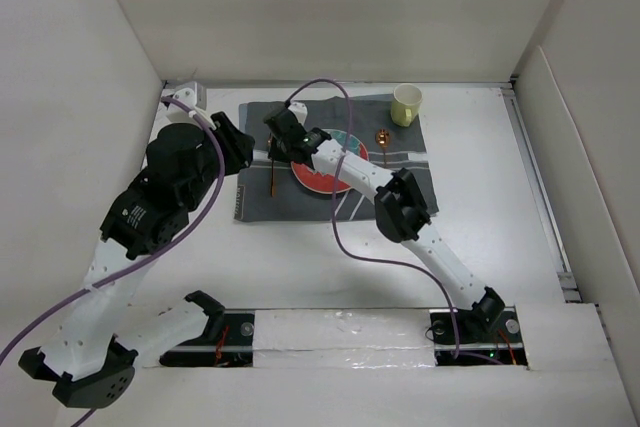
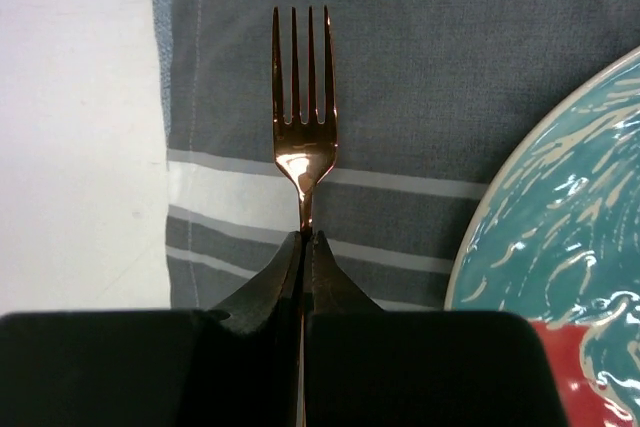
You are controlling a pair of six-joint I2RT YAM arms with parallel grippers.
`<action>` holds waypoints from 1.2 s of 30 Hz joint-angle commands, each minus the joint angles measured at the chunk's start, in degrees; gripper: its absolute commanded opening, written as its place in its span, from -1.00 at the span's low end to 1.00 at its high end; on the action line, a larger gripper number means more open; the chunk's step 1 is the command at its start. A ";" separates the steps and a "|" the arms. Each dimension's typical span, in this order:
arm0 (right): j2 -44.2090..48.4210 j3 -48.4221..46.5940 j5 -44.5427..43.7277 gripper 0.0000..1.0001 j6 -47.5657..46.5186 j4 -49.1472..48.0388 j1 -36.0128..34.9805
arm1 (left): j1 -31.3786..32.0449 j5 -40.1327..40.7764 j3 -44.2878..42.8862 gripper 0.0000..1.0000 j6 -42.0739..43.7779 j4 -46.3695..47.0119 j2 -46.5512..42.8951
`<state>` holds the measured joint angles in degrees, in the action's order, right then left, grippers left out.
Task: Set the dinner table for one person
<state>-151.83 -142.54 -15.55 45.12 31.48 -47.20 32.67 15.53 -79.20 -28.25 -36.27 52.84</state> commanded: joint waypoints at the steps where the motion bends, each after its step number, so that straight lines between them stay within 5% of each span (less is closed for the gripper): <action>1: -2.33 -3.09 0.52 -1.00 0.67 -1.60 0.27 | 0.29 1.17 0.71 -0.34 1.79 3.05 0.25; 9: -4.44 -3.80 1.05 -1.00 1.02 -2.66 0.79 | 0.29 1.87 1.41 -0.33 2.85 3.31 0.86; 11: -4.44 -3.97 1.22 -0.85 1.02 -2.92 0.79 | 0.29 1.96 1.68 -0.33 2.85 3.23 0.86; 18: -0.14 -1.87 4.73 -0.05 0.58 -6.87 0.79 | 0.29 2.22 1.50 -0.29 2.76 3.49 0.95; 24: 10.57 -0.11 8.60 0.45 -3.10 -10.39 1.32 | 0.29 2.66 -0.95 0.05 3.11 4.01 1.65; 25: 16.33 4.33 10.78 0.99 -4.33 -12.83 1.32 | 0.29 2.58 -2.26 0.24 3.64 4.62 2.26; 29: 25.57 9.89 14.58 1.00 -7.23 -13.82 2.37 | 0.29 1.79 -4.11 0.56 4.08 5.68 3.49; 30: 28.58 15.31 13.71 1.00 -7.76 -13.99 2.38 | 0.29 1.70 -4.47 0.72 4.25 6.03 3.85; 36: 59.11 43.45 11.36 1.00 -12.86 -20.76 4.92 | 0.29 3.36 -6.40 0.98 3.99 10.60 6.48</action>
<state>-104.42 -106.98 -2.68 36.27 16.32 -43.75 32.69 17.34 -82.94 -24.91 -30.94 58.52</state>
